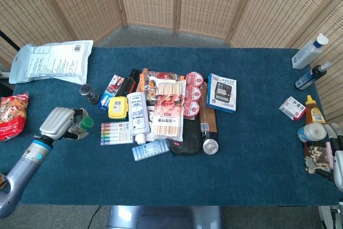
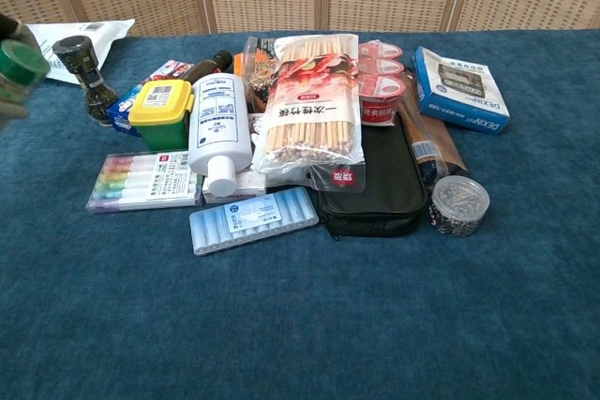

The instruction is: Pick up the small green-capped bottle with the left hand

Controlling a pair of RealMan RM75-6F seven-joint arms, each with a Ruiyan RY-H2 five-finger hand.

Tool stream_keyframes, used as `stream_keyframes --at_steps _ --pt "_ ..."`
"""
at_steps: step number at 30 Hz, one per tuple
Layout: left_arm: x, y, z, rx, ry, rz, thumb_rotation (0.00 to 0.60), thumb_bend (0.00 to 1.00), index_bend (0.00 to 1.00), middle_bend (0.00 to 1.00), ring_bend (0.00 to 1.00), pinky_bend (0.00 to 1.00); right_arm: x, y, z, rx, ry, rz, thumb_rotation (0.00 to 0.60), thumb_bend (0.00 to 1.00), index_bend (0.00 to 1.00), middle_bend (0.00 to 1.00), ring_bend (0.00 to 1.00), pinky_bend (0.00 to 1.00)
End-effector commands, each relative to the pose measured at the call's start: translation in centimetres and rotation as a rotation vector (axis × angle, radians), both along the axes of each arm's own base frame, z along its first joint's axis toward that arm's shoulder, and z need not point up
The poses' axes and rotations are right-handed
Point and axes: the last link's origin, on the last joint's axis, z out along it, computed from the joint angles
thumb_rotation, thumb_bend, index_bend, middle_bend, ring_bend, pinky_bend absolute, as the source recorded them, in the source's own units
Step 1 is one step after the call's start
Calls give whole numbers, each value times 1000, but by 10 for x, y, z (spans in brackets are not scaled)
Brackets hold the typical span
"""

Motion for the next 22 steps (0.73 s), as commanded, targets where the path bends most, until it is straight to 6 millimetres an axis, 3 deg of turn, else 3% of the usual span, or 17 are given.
stream_keyframes --at_steps 1,5,11,16,22 --pt "18 -2 41 85 -78 -38 600 263 619 730 846 602 0 -1 -2 6 -6 4 468 262 0 94 0 0" --pt "38 -1 76 166 -152 -84 600 261 614 727 840 595 -2 -1 -6 13 -17 5 469 264 0 93 0 0" --pt "63 3 108 251 -248 -151 600 259 608 722 837 592 -2 -2 -9 22 -23 7 470 263 0 94 0 0" --pt "76 4 118 275 -303 -185 600 248 605 717 830 581 -5 -2 -9 21 -24 -6 469 264 0 95 0 0" --pt "79 6 116 271 -310 -191 600 245 604 717 829 579 -8 -2 -7 19 -22 -18 468 262 0 95 0 0"
